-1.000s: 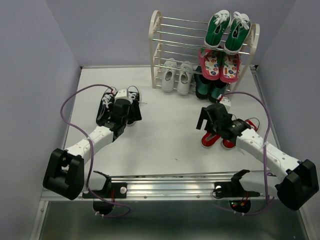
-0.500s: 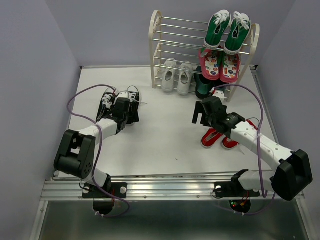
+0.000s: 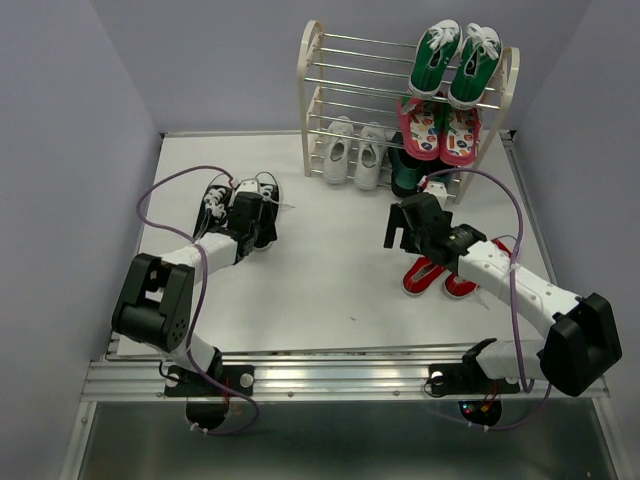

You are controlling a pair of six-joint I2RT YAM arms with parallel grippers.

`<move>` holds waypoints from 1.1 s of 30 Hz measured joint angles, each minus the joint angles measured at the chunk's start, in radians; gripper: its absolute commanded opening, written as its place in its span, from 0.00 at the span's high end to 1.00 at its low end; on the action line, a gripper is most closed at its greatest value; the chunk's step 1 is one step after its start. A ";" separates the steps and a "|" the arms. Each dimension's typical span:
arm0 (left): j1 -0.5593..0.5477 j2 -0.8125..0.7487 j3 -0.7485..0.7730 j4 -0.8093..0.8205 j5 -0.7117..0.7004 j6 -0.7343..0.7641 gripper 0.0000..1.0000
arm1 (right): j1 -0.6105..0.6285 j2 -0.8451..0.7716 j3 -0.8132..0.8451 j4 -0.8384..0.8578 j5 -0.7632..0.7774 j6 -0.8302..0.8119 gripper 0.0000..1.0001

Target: Place and organize the shoes onto the shoe shelf

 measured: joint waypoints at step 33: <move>-0.004 -0.062 -0.013 0.026 0.023 0.048 1.00 | 0.000 0.039 -0.008 0.082 0.048 -0.049 0.00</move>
